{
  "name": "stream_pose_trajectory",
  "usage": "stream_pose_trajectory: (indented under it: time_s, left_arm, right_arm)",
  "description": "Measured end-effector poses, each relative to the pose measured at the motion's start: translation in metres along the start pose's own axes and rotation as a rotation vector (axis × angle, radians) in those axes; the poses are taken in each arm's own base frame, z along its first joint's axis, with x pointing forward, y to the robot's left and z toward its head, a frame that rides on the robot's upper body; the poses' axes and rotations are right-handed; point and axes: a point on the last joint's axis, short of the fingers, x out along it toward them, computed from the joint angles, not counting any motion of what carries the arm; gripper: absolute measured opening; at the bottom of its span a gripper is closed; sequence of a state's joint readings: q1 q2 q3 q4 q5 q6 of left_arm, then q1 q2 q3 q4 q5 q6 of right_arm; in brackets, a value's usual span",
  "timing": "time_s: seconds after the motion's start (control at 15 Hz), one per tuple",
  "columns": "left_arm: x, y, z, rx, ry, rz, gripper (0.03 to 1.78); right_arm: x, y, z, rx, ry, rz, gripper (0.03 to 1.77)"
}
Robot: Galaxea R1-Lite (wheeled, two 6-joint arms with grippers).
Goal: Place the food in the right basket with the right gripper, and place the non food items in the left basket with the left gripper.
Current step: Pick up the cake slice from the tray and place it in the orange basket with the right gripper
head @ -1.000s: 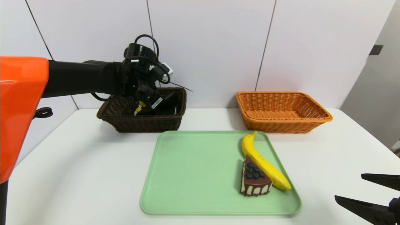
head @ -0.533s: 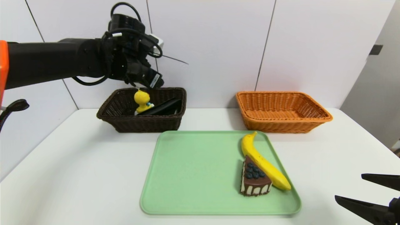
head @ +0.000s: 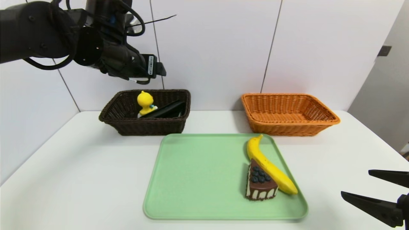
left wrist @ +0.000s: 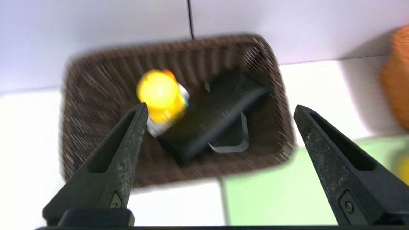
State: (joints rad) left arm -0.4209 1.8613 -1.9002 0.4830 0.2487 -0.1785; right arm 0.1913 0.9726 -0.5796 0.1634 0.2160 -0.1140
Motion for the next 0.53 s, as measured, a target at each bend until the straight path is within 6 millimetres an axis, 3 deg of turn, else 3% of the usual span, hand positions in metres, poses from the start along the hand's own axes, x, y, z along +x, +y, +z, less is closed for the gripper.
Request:
stream_pose_trajectory:
  time_s: [0.27,0.53]
  left_arm:
    - [-0.034,-0.019,-0.030,-0.148,0.124,-0.050,1.66]
    - [-0.061,-0.023,-0.077,-0.144,0.253,-0.063,1.67]
  right_arm:
    - [0.003,-0.002,0.010,-0.002,-0.009,-0.001,1.71]
    - [0.010,-0.005,0.029,-0.003,-0.006,0.003,1.71]
